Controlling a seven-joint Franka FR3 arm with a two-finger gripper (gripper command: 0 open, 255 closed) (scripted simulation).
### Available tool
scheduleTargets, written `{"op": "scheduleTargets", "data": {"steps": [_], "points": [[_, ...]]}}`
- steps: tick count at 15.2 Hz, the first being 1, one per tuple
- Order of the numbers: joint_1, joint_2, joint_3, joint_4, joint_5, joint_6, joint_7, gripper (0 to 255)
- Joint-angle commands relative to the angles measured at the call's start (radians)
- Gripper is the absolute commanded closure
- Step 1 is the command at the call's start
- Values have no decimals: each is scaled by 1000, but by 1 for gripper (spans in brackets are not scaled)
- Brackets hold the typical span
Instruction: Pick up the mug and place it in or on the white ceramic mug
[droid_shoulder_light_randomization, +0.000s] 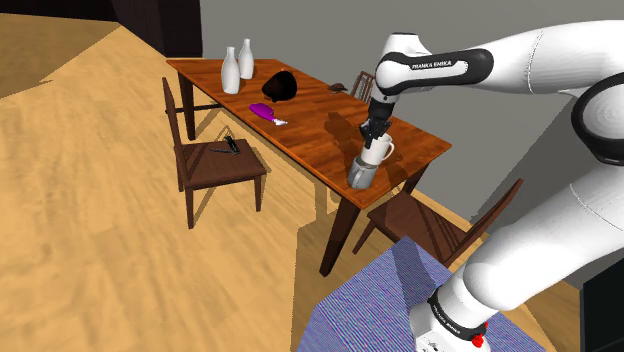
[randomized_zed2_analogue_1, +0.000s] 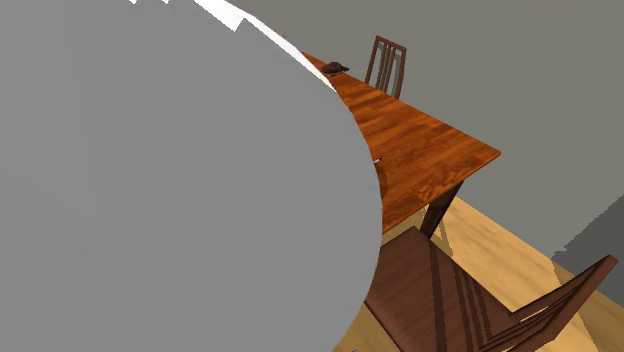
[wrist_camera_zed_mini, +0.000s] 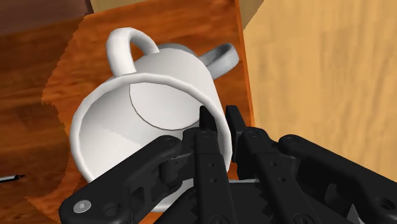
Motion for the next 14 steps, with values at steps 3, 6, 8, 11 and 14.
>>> {"op": "scheduleTargets", "data": {"steps": [3, 6, 8, 11, 14], "points": [[0, 8, -1, -47, -1, 56, 4, 255], [-1, 14, -2, -62, -1, 77, 5, 255], [-1, 14, -2, -62, -1, 77, 5, 255], [-1, 14, -1, -62, -1, 77, 5, 255], [-1, 14, -2, -62, -1, 77, 4, 0]]}}
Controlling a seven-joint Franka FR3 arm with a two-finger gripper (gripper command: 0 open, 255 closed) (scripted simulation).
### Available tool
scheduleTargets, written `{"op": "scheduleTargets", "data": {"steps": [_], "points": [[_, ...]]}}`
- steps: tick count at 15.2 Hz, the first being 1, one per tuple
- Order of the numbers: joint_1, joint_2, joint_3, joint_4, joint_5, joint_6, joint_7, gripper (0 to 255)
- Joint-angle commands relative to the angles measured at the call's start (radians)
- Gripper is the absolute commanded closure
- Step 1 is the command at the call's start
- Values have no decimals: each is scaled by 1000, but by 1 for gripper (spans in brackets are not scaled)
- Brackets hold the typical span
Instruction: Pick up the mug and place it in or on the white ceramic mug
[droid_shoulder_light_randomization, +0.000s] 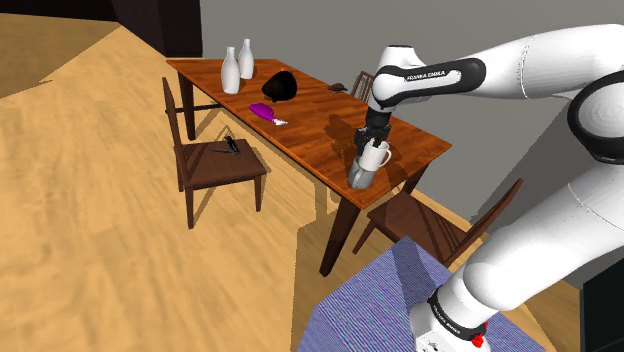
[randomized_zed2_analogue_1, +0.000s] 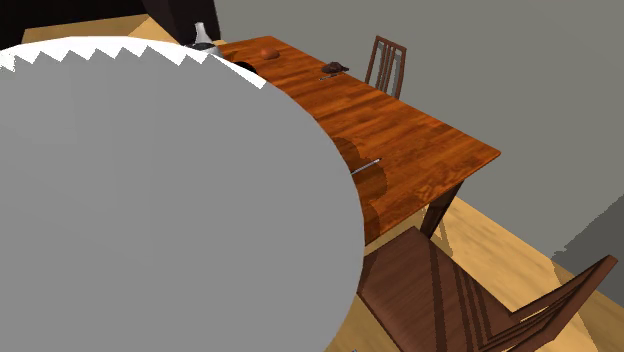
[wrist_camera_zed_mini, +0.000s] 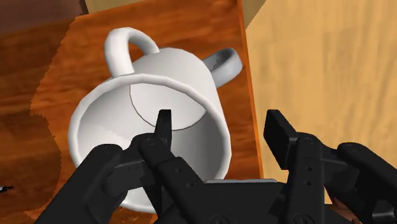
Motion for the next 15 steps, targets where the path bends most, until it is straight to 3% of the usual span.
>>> {"op": "scheduleTargets", "data": {"steps": [1, 4, 8, 15], "points": [[0, 1, 0, 0, 0, 0, 0, 0], [0, 1, 0, 0, 0, 0, 1, 0], [5, -26, 8, 101, 2, -127, 1, 0], [5, -26, 8, 101, 2, -127, 1, 0]]}}
